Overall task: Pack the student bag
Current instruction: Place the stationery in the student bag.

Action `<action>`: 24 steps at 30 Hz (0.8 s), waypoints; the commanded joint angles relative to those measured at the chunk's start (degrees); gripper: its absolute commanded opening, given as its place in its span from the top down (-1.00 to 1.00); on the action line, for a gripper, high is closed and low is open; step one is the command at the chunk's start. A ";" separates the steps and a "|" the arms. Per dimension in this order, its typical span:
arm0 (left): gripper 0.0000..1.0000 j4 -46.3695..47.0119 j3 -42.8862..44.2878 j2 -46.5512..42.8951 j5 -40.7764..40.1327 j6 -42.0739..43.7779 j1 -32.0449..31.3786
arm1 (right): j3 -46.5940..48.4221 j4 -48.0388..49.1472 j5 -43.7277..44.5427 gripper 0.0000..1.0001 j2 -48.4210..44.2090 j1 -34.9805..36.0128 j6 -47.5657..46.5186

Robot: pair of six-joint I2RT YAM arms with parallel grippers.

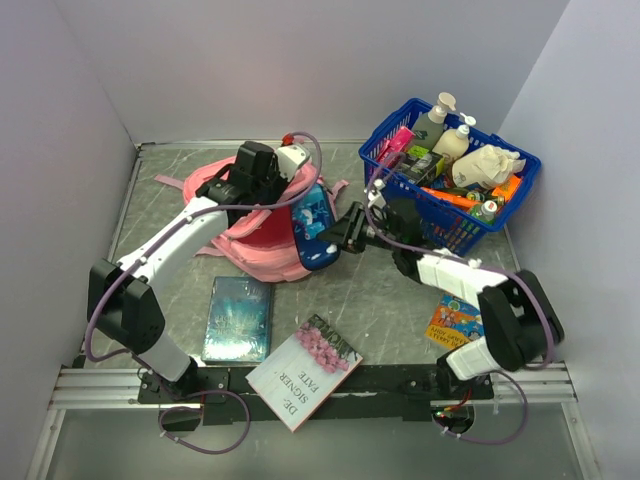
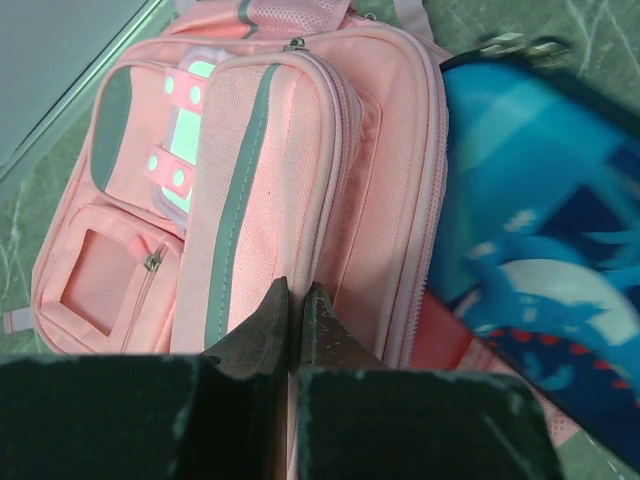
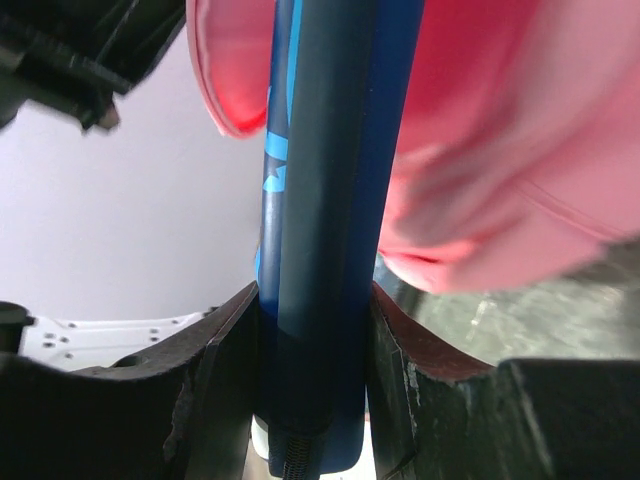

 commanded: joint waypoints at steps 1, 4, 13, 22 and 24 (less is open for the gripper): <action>0.98 6.00 1.88 -5.44 3.13 -1.25 -0.78 | 8.67 0.83 -5.31 0.45 7.74 0.81 5.29; 0.98 6.44 1.00 -6.14 4.27 -1.86 -1.22 | 14.12 -0.51 -8.13 0.49 14.08 1.25 8.45; 0.98 3.02 1.79 -6.67 12.26 -3.88 -1.66 | 30.04 -5.62 3.09 0.34 22.63 3.09 1.52; 0.98 3.10 1.44 -5.97 11.30 -6.17 -1.14 | 28.21 1.05 12.78 -1.00 21.76 7.93 -4.28; 0.98 3.46 1.43 -5.36 10.78 -6.78 -0.52 | 25.65 -0.06 12.61 -1.00 18.44 7.93 -7.42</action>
